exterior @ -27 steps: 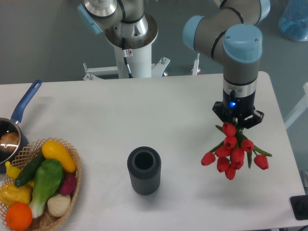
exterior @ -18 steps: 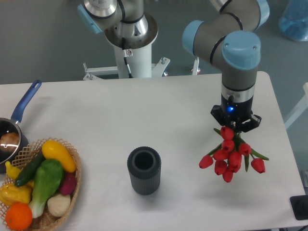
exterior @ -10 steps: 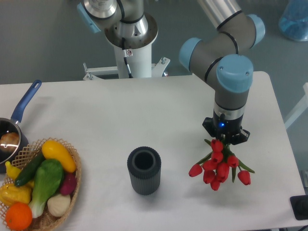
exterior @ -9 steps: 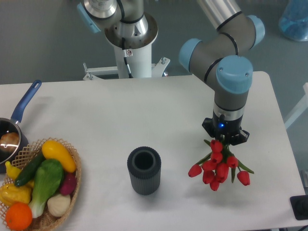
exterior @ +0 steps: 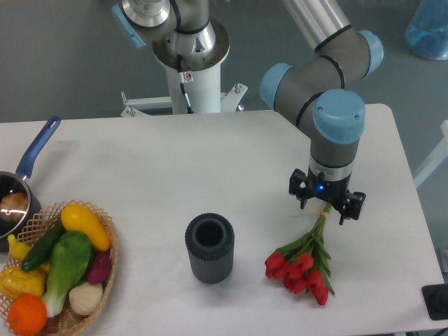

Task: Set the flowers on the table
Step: 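Open the gripper to release the tulips onto the table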

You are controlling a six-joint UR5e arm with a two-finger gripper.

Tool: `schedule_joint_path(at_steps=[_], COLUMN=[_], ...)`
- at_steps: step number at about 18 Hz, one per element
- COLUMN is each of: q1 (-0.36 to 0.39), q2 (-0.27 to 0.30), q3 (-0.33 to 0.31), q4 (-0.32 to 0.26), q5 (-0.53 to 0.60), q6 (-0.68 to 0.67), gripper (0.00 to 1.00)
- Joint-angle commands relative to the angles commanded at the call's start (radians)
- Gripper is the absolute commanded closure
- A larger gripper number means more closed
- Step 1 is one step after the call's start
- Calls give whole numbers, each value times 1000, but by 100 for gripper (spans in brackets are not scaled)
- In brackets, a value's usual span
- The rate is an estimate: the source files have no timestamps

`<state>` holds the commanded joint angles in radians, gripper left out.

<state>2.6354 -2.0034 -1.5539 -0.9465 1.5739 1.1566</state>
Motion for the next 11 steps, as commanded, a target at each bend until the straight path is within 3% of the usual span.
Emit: schedule_joint_path(at_steps=[5,11], q1=[60,80], q2=[3,6], q3=[-8,-15], q4=[66,66], q5=[-8,-11], q6=[8,115], gripper=[0,0])
